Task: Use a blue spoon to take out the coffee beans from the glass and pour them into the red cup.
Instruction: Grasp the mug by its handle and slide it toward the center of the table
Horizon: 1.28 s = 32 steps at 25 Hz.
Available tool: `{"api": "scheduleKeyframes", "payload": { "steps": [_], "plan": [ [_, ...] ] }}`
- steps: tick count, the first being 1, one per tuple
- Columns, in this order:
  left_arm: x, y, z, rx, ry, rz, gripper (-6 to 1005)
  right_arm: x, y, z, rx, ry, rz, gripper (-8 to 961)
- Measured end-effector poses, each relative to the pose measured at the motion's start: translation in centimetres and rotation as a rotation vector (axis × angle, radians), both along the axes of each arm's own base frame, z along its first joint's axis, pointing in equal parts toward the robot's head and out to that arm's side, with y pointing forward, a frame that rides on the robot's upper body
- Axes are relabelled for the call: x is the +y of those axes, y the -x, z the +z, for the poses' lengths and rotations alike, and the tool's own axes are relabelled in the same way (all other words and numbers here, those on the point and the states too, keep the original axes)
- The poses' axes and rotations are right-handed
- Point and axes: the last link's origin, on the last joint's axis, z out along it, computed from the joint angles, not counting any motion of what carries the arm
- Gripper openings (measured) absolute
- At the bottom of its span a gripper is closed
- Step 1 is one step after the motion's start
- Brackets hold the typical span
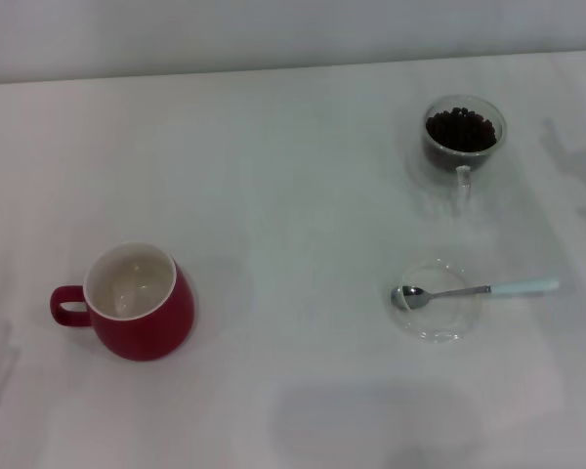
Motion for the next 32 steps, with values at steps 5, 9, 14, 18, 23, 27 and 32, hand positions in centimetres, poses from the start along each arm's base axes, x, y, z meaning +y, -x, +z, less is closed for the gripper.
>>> {"api": "scheduleKeyframes", "payload": {
  "steps": [5,9,14,18,23,27,32],
  "plan": [
    [-0.3,-0.2,-0.7,0.071,0.053,-0.030,865,0.6,0.3,0.3,-0.006,-0.003,0.007,870],
    [0.2,-0.6,-1.3,0.108,0.114,-0.080,856,0.7,0.2,0.3,-0.007,-0.003,0.003,870],
    [1.1,-0.6,-1.9,0.165,0.187,-0.119,845,0.6,0.1,0.5,-0.007,-0.009,-0.003,870],
    [1.7,-0.5,-2.3,0.194,0.230,-0.130,836,0.5,0.0,0.7,-0.007,-0.018,-0.004,870],
    [2.7,-0.6,-2.5,0.211,0.249,-0.132,825,0.5,0.0,0.8,-0.008,-0.019,-0.004,870],
    [3.3,-0.8,-2.7,0.216,0.258,-0.137,816,0.5,0.0,0.8,-0.009,-0.020,-0.003,870],
    [3.9,-1.0,-2.9,0.220,0.266,-0.142,805,0.5,0.0,0.8,-0.009,-0.020,-0.002,869]
  ]
}}
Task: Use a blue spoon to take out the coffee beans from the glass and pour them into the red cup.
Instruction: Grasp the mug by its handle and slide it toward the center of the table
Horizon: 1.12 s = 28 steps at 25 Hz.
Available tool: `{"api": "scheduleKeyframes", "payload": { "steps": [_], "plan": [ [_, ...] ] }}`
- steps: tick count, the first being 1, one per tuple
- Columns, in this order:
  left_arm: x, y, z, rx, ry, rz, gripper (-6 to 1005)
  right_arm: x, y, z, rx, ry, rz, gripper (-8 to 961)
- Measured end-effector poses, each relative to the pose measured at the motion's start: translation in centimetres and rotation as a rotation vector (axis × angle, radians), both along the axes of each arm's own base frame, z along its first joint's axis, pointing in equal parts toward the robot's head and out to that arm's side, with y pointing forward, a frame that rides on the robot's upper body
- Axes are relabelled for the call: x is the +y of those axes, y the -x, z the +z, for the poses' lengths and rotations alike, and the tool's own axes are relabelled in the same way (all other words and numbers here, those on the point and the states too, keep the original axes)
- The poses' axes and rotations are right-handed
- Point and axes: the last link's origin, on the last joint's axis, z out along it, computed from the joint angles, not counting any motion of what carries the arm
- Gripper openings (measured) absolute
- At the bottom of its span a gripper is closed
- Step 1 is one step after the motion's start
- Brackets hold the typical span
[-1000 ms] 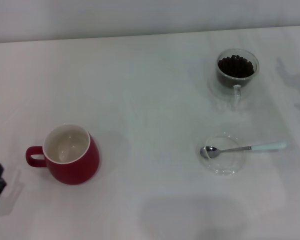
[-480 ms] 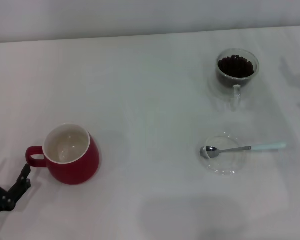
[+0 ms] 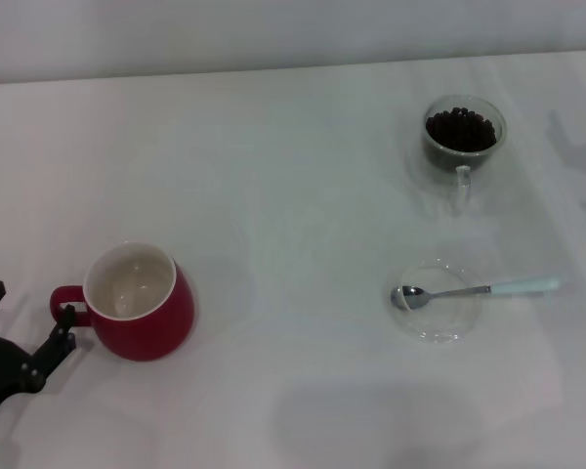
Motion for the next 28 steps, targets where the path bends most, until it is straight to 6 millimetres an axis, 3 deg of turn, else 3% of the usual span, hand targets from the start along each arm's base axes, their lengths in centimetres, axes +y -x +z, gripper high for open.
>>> {"api": "scheduleKeyframes", "payload": {
  "steps": [23,28],
  "plan": [
    [0.4,-0.5,-1.1,0.082,0.006,-0.028,754,-0.3,-0.1,-0.2,-0.002,0.006,0.003,869],
    [0.5,-0.7,-1.2,0.076,0.009,-0.028,525,-0.6,-0.2,-0.3,-0.001,0.007,0.000,869]
  ]
}}
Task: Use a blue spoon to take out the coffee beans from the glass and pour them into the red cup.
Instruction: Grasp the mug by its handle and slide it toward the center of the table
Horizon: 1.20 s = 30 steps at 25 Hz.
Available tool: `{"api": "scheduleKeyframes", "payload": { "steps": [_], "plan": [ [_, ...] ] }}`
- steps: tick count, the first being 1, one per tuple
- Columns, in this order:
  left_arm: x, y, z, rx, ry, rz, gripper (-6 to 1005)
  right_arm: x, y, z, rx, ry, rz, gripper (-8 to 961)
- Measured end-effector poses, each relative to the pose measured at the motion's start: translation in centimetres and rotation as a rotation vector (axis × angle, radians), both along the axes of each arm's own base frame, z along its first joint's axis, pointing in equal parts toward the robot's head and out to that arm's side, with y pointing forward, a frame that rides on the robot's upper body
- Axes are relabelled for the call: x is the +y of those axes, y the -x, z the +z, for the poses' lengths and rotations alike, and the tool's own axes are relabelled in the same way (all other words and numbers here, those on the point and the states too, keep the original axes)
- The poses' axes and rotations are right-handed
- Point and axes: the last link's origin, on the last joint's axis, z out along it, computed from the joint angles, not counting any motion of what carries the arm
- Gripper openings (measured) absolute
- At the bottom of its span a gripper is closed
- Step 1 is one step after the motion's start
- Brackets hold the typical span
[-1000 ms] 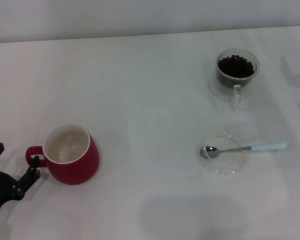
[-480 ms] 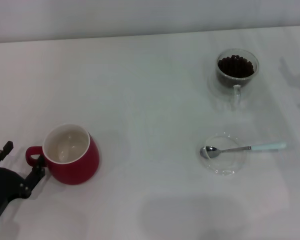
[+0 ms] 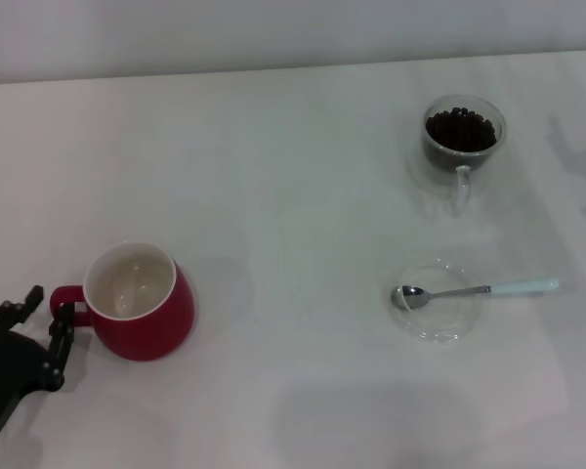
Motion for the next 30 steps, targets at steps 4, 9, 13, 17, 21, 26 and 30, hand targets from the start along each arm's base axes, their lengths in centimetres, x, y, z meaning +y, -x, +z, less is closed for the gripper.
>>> {"api": "scheduleKeyframes", "payload": {
  "steps": [4,9,13,17,21,26,30],
  "plan": [
    [0.2,-0.2,-0.4,-0.007,0.010,0.009,369,-0.2,0.0,0.0,0.001,-0.002,0.004,869],
    [0.3,-0.2,-0.5,-0.004,0.014,0.012,229,-0.2,0.0,0.0,0.001,-0.003,0.004,869],
    [0.3,-0.2,-0.5,-0.005,0.013,0.012,164,-0.2,0.0,0.0,0.000,-0.004,0.005,868],
    [0.3,-0.3,-0.5,-0.002,0.012,0.007,115,-0.2,0.0,0.1,-0.001,-0.005,0.005,868],
    [0.4,-0.9,-0.9,0.026,0.005,-0.025,115,-0.2,-0.1,0.1,-0.001,-0.004,0.003,868],
    [0.4,-1.3,-1.2,0.025,0.005,-0.037,114,-0.3,-0.1,0.1,-0.001,-0.004,0.002,868],
    [0.5,-1.6,-1.4,0.009,0.009,-0.038,114,-0.3,-0.1,0.1,0.000,-0.004,0.001,868]
  ]
}}
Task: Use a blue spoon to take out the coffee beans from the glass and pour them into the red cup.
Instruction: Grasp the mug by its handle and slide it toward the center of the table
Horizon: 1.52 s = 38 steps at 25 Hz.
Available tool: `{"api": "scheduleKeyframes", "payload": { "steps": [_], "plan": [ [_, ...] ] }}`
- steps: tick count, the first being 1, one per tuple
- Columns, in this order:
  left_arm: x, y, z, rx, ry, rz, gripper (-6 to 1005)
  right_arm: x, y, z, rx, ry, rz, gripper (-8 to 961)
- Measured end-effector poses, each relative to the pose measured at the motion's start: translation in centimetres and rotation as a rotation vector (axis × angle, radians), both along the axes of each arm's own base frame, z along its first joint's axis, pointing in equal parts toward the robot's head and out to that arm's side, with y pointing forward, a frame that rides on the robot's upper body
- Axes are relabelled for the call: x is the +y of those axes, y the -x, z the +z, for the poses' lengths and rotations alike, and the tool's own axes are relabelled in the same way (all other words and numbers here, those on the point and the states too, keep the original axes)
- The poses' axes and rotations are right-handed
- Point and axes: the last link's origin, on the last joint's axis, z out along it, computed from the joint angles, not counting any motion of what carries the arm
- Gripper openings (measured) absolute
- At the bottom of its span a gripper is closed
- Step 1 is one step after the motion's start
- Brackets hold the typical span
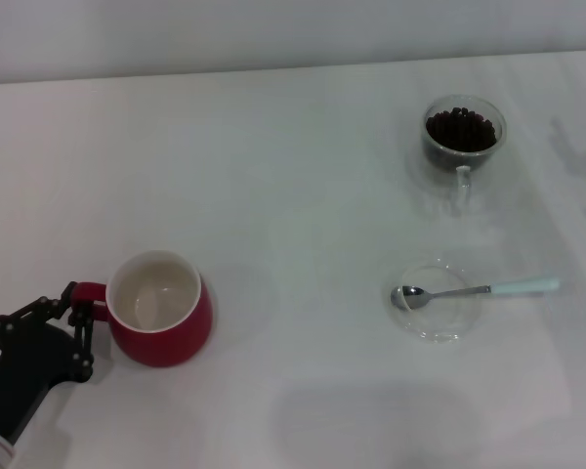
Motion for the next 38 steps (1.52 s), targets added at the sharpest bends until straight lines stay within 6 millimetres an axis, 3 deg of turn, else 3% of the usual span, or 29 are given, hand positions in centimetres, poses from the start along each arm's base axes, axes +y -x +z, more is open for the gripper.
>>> {"api": "scheduleKeyframes", "payload": {
  "steps": [38],
  "plan": [
    [2.6,-5.0,-4.1,-0.087,0.115,-0.021,105,-0.5,-0.5,0.2,-0.004,-0.003,-0.012,867]
  ]
}}
